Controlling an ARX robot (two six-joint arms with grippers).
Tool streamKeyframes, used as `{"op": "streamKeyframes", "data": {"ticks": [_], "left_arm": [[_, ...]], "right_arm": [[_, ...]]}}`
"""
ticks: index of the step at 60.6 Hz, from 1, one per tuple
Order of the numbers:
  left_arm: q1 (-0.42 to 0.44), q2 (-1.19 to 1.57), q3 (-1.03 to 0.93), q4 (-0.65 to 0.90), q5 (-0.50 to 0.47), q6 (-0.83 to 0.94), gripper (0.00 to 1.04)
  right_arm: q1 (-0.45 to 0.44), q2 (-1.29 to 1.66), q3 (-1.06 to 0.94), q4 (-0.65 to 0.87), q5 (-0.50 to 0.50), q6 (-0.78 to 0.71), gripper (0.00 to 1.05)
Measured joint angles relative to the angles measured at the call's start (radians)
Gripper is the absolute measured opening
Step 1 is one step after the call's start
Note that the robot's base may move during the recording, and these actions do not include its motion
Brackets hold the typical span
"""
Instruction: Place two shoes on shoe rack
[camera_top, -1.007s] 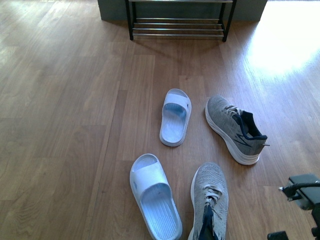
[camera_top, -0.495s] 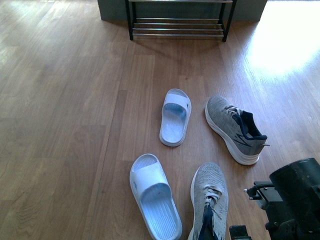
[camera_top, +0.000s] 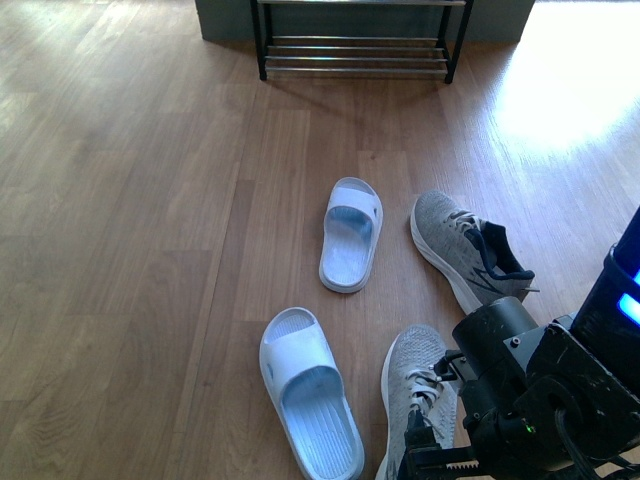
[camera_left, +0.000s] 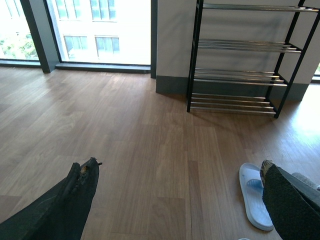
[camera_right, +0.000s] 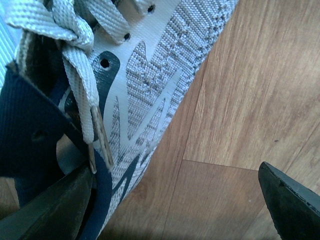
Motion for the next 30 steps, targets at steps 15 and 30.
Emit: {"op": "streamKeyframes", "data": {"ticks": [15,30], "left_arm": [[0.000,0.000,0.000,0.000,0.000,0.000,0.95],[0.000,0.000,0.000,0.000,0.000,0.000,0.95]], "right_arm": [[-0.019,0.137,0.161,-0.042,-0.023,-0.022,0.96],[-0.061,0.241,0.278,-0.048,-0.056,-0.090,0.88]]}}
